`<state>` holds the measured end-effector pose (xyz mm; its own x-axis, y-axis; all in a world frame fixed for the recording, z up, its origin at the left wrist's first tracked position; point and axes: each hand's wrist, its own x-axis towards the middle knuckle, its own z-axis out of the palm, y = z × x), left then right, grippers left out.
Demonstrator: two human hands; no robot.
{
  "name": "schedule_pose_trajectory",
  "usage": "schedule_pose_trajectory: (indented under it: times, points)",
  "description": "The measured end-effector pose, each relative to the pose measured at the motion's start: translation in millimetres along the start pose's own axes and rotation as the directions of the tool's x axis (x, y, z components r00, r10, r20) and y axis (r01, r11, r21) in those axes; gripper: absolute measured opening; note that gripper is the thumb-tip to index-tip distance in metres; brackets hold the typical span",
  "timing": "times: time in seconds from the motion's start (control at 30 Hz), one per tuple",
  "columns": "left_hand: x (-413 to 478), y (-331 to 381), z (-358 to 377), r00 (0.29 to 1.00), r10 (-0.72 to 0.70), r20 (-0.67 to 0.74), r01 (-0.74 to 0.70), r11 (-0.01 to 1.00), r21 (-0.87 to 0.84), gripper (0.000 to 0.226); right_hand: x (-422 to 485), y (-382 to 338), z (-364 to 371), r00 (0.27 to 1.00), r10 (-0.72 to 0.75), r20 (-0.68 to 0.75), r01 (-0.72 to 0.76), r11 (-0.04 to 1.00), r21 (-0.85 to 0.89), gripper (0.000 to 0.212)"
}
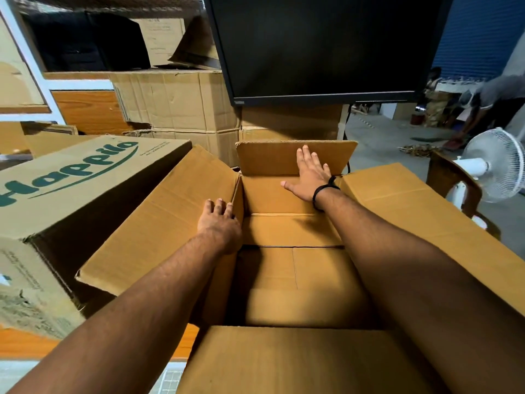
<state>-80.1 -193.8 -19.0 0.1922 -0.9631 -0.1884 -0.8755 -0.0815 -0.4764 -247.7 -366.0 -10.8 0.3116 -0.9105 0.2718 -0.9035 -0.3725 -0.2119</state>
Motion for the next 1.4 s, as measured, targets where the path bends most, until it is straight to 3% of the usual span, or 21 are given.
schedule_pose_trajectory:
  times: [0.17, 0.47, 0.77, 0.93, 1.4]
  points:
    - [-8, 0, 4, 1.0, 0.0, -0.009, 0.0, 1.0, -0.002, 0.058, 23, -10, -1, 1.0, 0.01, -0.002, -0.01, 0.999, -0.054, 0.096]
    - [12, -1, -7, 0.994, -0.029, -0.105, 0.024, 0.999, -0.041, 0.065, 50, -28, 23, 0.99, -0.019, 0.138, 0.031, 0.996, -0.081, 0.102]
    - [85, -14, -34, 0.993, -0.045, -0.113, 0.036, 0.996, -0.086, 0.078, 50, -22, 45, 0.995, -0.067, 0.075, 0.08, 0.98, -0.184, 0.096]
    - [99, -28, -17, 0.995, -0.088, -0.056, 0.085, 0.995, -0.047, 0.078, 67, -18, 51, 0.992, -0.042, 0.122, 0.069, 0.973, -0.219, 0.094]
    - [102, -26, -7, 0.992, -0.087, -0.094, 0.081, 0.995, -0.064, 0.073, 77, -19, 82, 0.979, 0.026, 0.2, 0.036, 0.953, -0.3, 0.112]
